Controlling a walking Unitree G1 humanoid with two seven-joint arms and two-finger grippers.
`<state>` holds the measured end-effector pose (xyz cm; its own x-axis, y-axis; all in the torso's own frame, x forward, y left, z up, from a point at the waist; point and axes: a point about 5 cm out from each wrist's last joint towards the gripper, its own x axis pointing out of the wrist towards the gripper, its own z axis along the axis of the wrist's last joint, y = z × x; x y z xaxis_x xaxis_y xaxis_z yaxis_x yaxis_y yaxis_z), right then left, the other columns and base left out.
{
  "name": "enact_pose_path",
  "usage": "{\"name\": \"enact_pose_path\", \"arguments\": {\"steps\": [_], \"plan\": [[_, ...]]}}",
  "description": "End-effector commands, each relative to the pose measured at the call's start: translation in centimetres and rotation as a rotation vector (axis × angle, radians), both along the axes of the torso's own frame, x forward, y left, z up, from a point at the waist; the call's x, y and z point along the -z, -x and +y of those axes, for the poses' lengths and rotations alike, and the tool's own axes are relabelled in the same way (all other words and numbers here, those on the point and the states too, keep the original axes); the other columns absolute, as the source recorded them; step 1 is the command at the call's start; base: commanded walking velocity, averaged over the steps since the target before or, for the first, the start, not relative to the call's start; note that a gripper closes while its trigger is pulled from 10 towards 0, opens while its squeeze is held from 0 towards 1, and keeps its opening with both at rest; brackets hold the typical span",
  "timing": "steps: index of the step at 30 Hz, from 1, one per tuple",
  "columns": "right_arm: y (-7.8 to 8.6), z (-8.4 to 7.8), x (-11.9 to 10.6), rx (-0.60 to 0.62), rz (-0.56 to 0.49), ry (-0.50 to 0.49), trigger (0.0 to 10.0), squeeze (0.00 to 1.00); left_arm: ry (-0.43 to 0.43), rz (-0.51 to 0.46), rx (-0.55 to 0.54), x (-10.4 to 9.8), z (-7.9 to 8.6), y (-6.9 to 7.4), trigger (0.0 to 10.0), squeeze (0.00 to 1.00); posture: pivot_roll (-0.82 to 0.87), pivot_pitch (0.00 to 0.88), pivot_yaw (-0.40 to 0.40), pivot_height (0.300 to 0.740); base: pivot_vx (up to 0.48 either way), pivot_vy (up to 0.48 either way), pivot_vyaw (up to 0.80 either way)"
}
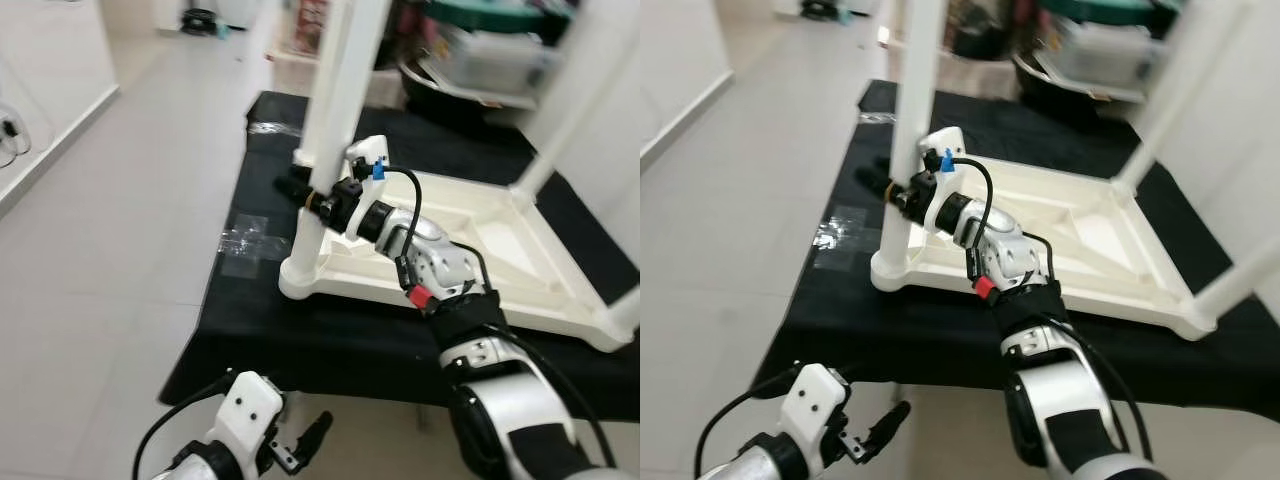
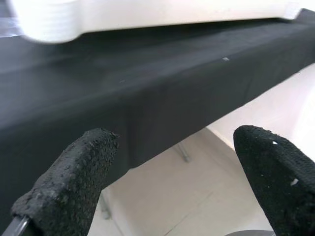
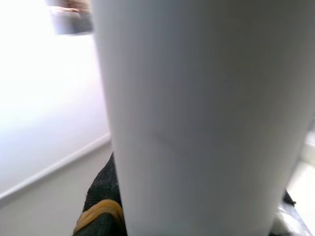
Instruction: Building children table
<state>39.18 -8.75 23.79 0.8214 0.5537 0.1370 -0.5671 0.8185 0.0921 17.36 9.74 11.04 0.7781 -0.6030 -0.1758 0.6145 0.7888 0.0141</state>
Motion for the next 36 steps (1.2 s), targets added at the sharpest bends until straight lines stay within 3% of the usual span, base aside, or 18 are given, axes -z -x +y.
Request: {"name": "enact_pose_path", "arguments": {"steps": [1, 5, 6, 8, 12, 14, 15, 17, 18, 22, 23, 26, 28, 31, 34, 36], "plan": [[-0.7, -3.5, 0.5, 0.291, 0.046, -0.014, 0.0, 0.00, 0.001, 0.014, 0.009, 0.2, -0.1, 0.1, 10.0, 0.00, 0.12, 0.080, -0.168, 0.740, 0.000, 0.000, 0.00], [0.5, -3.6, 2.7, 0.522, 0.118, 0.015, 0.0, 0.00, 0.001, 0.015, 0.010, 0.2, -0.1, 0.1, 10.0, 0.00, 0.12, 0.076, -0.167, 0.740, 0.000, 0.000, 0.00], [0.5, -3.6, 2.7, 0.522, 0.118, 0.015, 0.0, 0.00, 0.001, 0.015, 0.010, 0.2, -0.1, 0.1, 10.0, 0.00, 0.12, 0.076, -0.167, 0.740, 0.000, 0.000, 0.00], [1.4, -3.8, 3.5, 0.701, 0.162, 0.024, 0.0, 0.00, -0.001, 0.016, 0.011, 0.3, -0.1, 0.1, 10.0, 0.00, 0.13, 0.074, -0.165, 0.740, 0.000, 0.000, 0.00], [1.9, -3.8, 3.8, 0.805, 0.191, 0.031, 0.0, 0.00, -0.002, 0.016, 0.012, 0.3, -0.1, 0.1, 10.0, 0.00, 0.12, 0.069, -0.165, 0.740, 0.000, 0.000, 0.00], [1.9, -3.0, 3.6, 0.786, 0.199, 0.008, 0.0, 0.00, -0.003, 0.015, 0.012, 0.3, -0.1, 0.1, 10.0, 0.00, 0.12, 0.068, -0.166, 0.740, 0.000, 0.000, 0.00], [1.8, -2.0, 2.9, 0.712, 0.162, -0.068, 10.0, 0.00, -0.002, 0.016, 0.013, 0.4, -0.1, 0.1, 10.0, 0.00, 0.12, 0.066, -0.166, 0.740, 0.000, 0.000, 0.00], [1.8, -1.0, 2.0, 0.638, 0.116, -0.155, 10.0, 0.00, -0.001, 0.016, 0.014, 0.4, -0.1, 0.1, 10.0, 0.00, 0.12, 0.066, -0.166, 0.740, 0.000, 0.000, 0.00], [1.8, -0.8, 1.5, 0.588, 0.065, -0.162, 10.0, 1.00, 0.000, 0.016, 0.014, 0.4, -0.2, 0.1, 10.0, 0.00, 0.12, 0.065, -0.167, 0.740, 0.000, 0.000, 0.00], [2.1, -0.5, 0.8, 0.546, 0.008, -0.143, 10.0, 1.00, 0.000, 0.016, 0.014, 0.4, -0.2, 0.1, 10.0, 0.00, 0.12, 0.065, -0.167, 0.740, 0.000, 0.000, 0.00], [1.9, -0.8, -0.1, 0.467, -0.022, -0.196, 10.0, 0.00, 0.001, 0.017, 0.014, 0.4, -0.2, 0.1, 10.0, 0.00, 0.12, 0.066, -0.169, 0.740, 0.000, 0.000, 0.00], [1.6, -0.9, -1.3, 0.201, -0.055, -0.252, 10.0, 0.00, 0.001, 0.016, 0.014, 0.3, -0.2, 0.1, 10.0, 0.00, 0.12, 0.066, -0.169, 0.740, 0.000, 0.000, 0.00], [1.6, -1.0, -1.5, 0.158, -0.057, -0.259, 10.0, 0.00, 0.000, 0.016, 0.014, 0.3, -0.2, 0.1, 10.0, 0.00, 0.12, 0.066, -0.169, 0.740, 0.000, 0.000, 0.00], [2.6, -1.3, -0.8, -0.251, -0.023, -0.160, 10.0, 0.00, 0.001, 0.016, 0.014, 0.3, -0.2, 0.0, 10.0, 0.00, 0.12, 0.070, -0.167, 0.740, 0.000, 0.000, 0.00], [3.0, -1.4, -0.5, -0.352, -0.010, -0.143, 10.0, 0.00, 0.001, 0.016, 0.014, 0.3, -0.1, 0.0, 10.0, 0.00, 0.12, 0.070, -0.167, 0.740, 0.000, 0.000, 0.00], [5.3, -1.6, 0.4, -0.666, 0.033, -0.089, 10.0, 0.00, 0.001, 0.015, 0.012, 0.3, -0.1, 0.0, 10.0, 0.00, 0.12, 0.070, -0.168, 0.740, 0.000, 0.000, 0.00]]}}
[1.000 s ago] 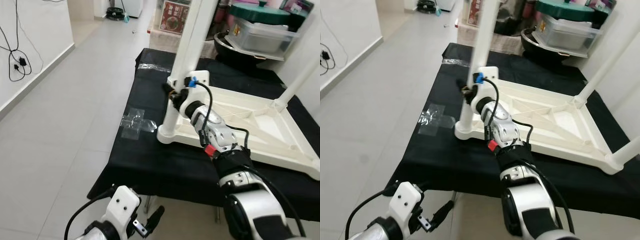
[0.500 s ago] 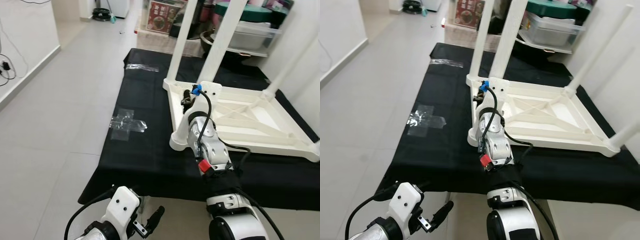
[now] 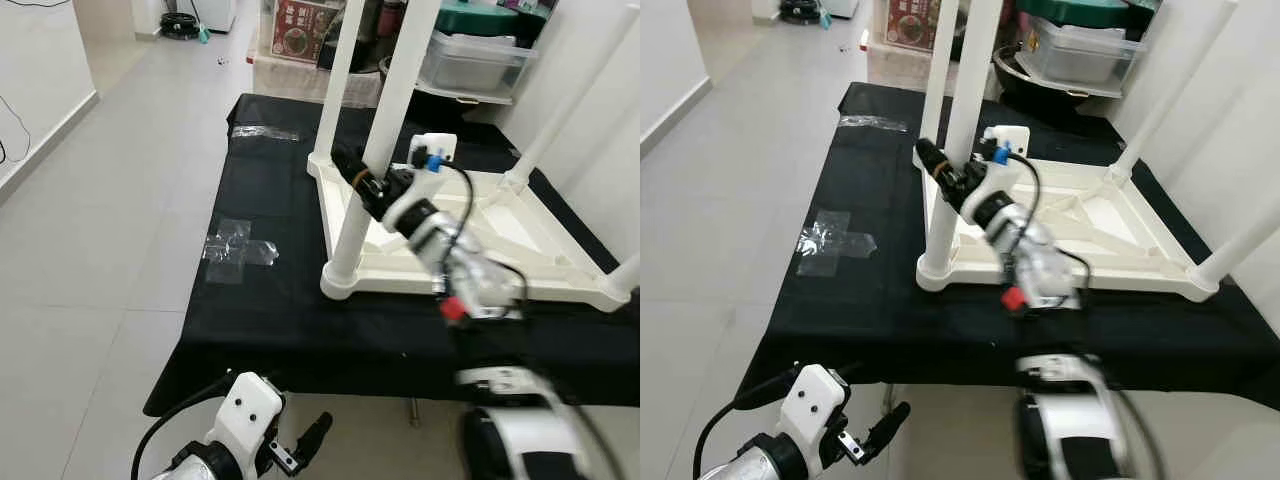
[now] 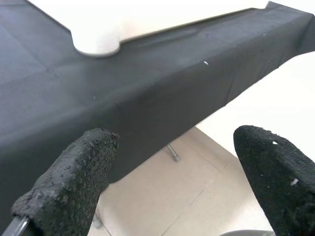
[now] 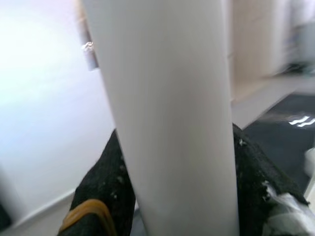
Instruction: Building children table
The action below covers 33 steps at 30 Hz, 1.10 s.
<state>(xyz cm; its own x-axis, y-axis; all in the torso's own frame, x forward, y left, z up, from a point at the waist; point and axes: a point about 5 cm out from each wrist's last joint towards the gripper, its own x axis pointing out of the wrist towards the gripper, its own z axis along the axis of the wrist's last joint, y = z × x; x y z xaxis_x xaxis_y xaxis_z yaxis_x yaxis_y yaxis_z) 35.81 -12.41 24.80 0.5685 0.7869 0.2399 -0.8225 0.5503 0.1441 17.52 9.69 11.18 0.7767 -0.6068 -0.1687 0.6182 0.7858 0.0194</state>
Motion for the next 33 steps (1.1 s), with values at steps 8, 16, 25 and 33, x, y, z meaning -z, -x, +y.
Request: {"name": "enact_pose_path", "arguments": {"steps": [8, 16, 25, 33], "plan": [[1.8, 3.1, 3.8, -0.389, 0.059, 0.226, 0.0, 0.00, -0.001, 0.024, 0.006, 0.4, -0.1, 0.2, 10.0, 0.00, 0.13, 0.076, -0.167, 0.740, 0.000, 0.000, 0.00], [-3.1, 2.8, 2.3, 0.315, 0.053, 0.234, 0.0, 0.00, 0.001, 0.025, 0.006, 0.4, -0.1, 0.2, 10.0, 0.00, 0.12, 0.077, -0.170, 0.740, 0.000, 0.000, 0.00], [-3.3, 1.6, 2.5, 0.775, 0.123, 0.238, 0.0, 0.00, 0.002, 0.027, 0.008, 0.4, -0.1, 0.2, 10.0, 0.00, 0.12, 0.076, -0.167, 0.740, 0.000, 0.000, 0.00], [-2.0, 5.2, 2.0, 0.717, 0.108, 0.044, 10.0, 1.00, 0.000, 0.026, 0.007, 0.5, -0.1, 0.2, 10.0, 0.00, 0.12, 0.073, -0.167, 0.740, 0.000, 0.000, 0.00]]}}
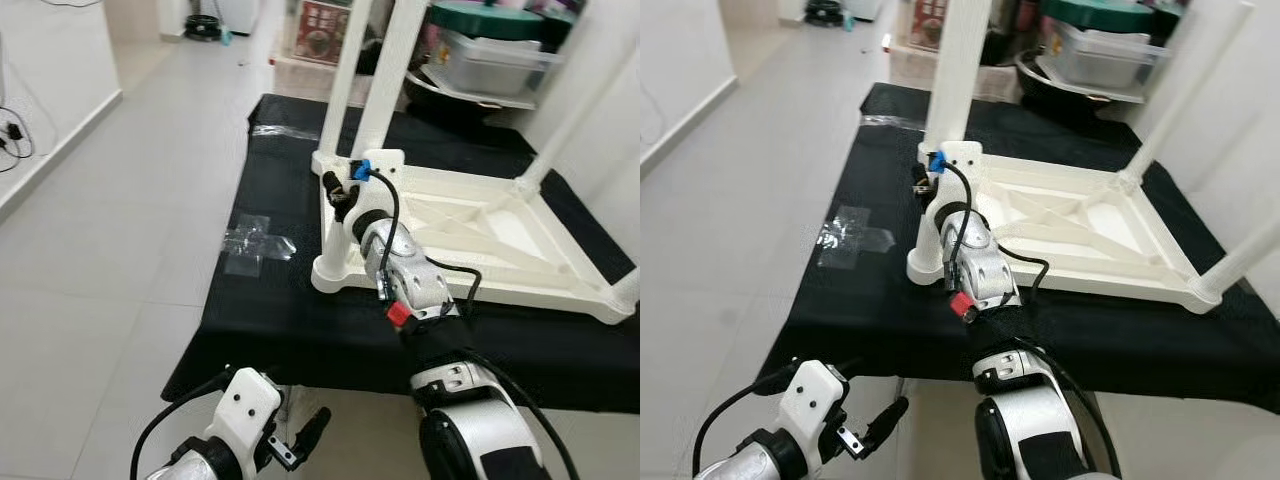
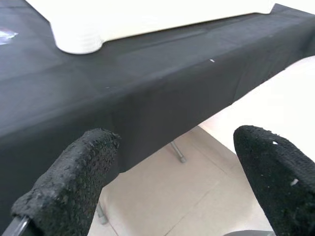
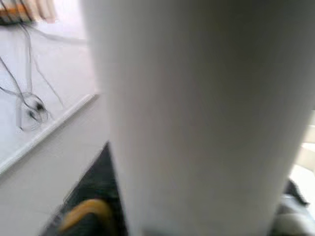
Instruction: Building children table
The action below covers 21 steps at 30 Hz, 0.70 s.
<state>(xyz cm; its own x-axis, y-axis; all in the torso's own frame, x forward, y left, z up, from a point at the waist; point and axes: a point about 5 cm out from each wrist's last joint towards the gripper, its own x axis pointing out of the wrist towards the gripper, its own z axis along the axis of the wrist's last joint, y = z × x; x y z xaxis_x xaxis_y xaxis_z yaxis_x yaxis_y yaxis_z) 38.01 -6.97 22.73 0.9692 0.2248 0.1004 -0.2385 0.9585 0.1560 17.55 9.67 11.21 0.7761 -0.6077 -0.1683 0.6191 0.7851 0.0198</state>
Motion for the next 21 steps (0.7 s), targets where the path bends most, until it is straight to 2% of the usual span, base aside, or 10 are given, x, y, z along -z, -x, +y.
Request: {"name": "enact_pose_path", "arguments": {"steps": [1, 4, 5, 9, 12, 14, 18, 19, 21], "plan": [[0.3, 0.1, -0.1, -0.005, -0.054, -0.043, 10.0, 1.00, 0.000, 0.027, 0.006, 0.5, -0.1, 0.2, 10.0, 0.00, 0.12, 0.073, -0.167, 0.740, 0.000, 0.000, 0.00], [0.5, 0.0, -0.1, -0.005, -0.070, -0.086, 10.0, 1.00, 0.001, 0.027, 0.006, 0.5, -0.1, 0.2, 10.0, 0.00, 0.12, 0.073, -0.168, 0.740, 0.000, 0.000, 0.00], [0.7, 0.0, -0.1, -0.037, -0.079, -0.099, 10.0, 0.00, 0.001, 0.027, 0.005, 0.5, -0.1, 0.2, 10.0, 0.00, 0.12, 0.073, -0.167, 0.740, 0.000, 0.000, 0.00], [1.5, -0.5, 0.4, -0.110, -0.082, -0.119, 10.0, 0.00, 0.000, 0.027, 0.006, 0.5, -0.1, 0.1, 10.0, 0.00, 0.12, 0.073, -0.166, 0.740, 0.000, 0.000, 0.00], [2.1, -1.4, 1.4, -0.138, -0.072, -0.064, 10.0, 0.00, -0.003, 0.029, 0.007, 0.5, 0.0, 0.1, 10.0, 0.00, 0.11, 0.069, -0.163, 0.740, 0.000, 0.000, 0.00], [2.6, -2.3, 2.4, -0.100, -0.057, 0.009, 10.0, 0.00, -0.002, 0.031, 0.009, 0.6, 0.1, 0.1, 10.0, 0.00, 0.10, 0.069, -0.158, 0.740, 0.000, 0.000, 0.00], [2.9, -2.6, 3.0, -0.039, -0.044, 0.043, 10.0, 0.00, -0.001, 0.033, 0.016, 0.6, 0.0, -0.1, 10.0, 0.00, 0.11, 0.064, -0.154, 0.740, 0.000, 0.000, 0.00], [2.9, -2.5, 3.5, -0.007, -0.027, 0.078, 10.0, 0.00, -0.004, 0.031, 0.016, 0.6, 0.0, -0.1, 10.0, 0.00, 0.11, 0.065, -0.155, 0.740, 0.000, 0.000, 0.00], [3.0, -2.5, 3.6, -0.010, -0.023, 0.076, 10.0, 0.00, -0.005, 0.030, 0.016, 0.6, 0.0, -0.1, 10.0, 0.00, 0.11, 0.065, -0.155, 0.740, 0.000, 0.000, 0.00]]}}
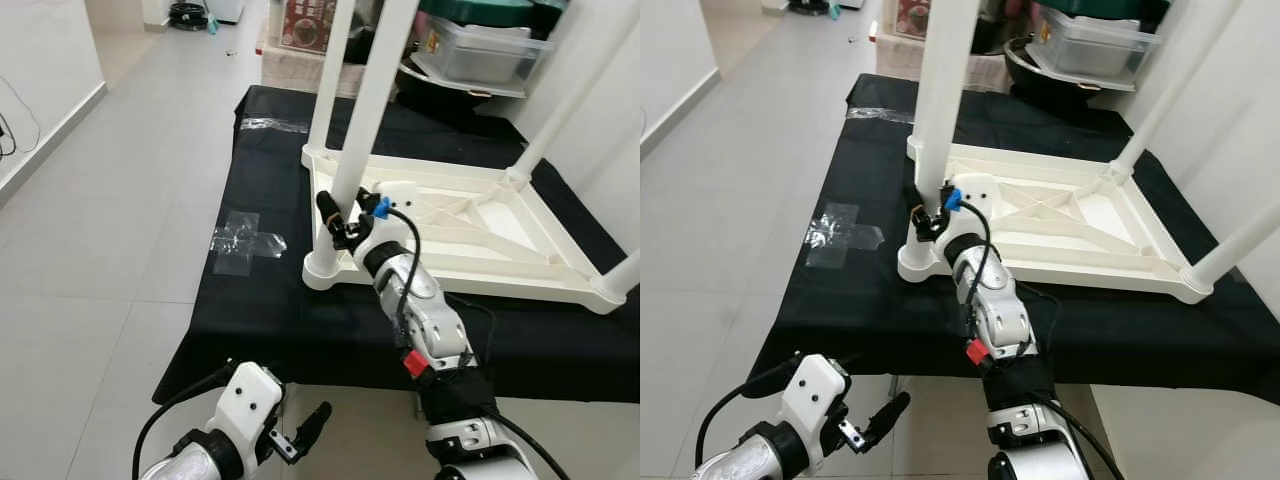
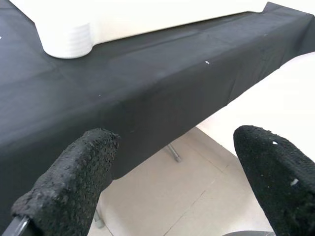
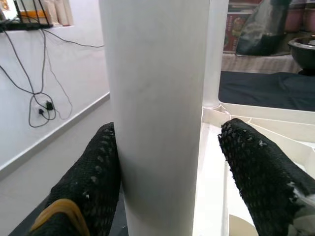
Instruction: Building children table
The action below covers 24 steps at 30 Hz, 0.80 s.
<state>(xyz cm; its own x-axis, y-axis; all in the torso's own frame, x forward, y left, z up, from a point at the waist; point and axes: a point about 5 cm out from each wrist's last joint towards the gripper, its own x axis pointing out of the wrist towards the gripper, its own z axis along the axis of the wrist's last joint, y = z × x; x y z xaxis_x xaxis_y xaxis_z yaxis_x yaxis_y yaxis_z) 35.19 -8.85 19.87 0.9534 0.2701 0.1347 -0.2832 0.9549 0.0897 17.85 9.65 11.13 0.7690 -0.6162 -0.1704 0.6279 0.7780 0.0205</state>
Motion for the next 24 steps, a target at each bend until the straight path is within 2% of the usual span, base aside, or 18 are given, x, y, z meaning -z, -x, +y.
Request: {"name": "enact_pose_path", "arguments": {"steps": [1, 6, 10, 17, 22, 23, 24], "plan": [[0.2, -0.5, 0.8, 0.032, 0.026, 0.028, 10.0, 0.00, -0.003, 0.029, 0.004, 0.5, 0.0, 0.1, 10.0, 0.00, 0.11, 0.062, -0.155, 0.740, 0.000, 0.000, 0.00], [0.5, 0.5, 1.0, -0.012, 0.050, 0.019, 10.0, 0.00, -0.004, 0.027, 0.003, 0.6, 0.0, 0.1, 10.0, 0.00, 0.11, 0.058, -0.158, 0.740, 0.000, 0.000, 0.00], [0.5, 0.8, 0.9, 0.001, 0.048, 0.029, 10.0, 0.00, -0.004, 0.028, 0.005, 0.6, 0.0, 0.1, 10.0, 0.00, 0.11, 0.057, -0.158, 0.740, 0.000, 0.000, 0.00], [-0.4, 1.6, -0.2, 0.030, 0.021, -0.001, 10.0, 0.00, -0.002, 0.030, 0.007, 0.7, 0.0, 0.2, 10.0, 0.00, 0.11, 0.055, -0.160, 0.740, 0.000, 0.000, 0.00], [-0.5, 1.9, -0.1, 0.014, 0.039, 0.018, 10.0, 0.00, -0.003, 0.030, 0.008, 0.7, -0.1, 0.2, 10.0, 0.00, 0.11, 0.051, -0.163, 0.740, 0.000, 0.000, 0.00], [-0.5, 2.0, 0.0, 0.009, 0.041, 0.030, 4.0, 0.00, -0.003, 0.030, 0.008, 0.7, -0.1, 0.2, 10.0, 0.00, 0.11, 0.051, -0.163, 0.740, 0.000, 0.000, 0.00], [-0.4, 2.1, 0.1, 0.006, 0.041, 0.033, 0.0, 0.00, -0.002, 0.030, 0.008, 0.7, -0.1, 0.2, 10.0, 0.00, 0.11, 0.050, -0.163, 0.740, 0.000, 0.000, 0.00]]}}
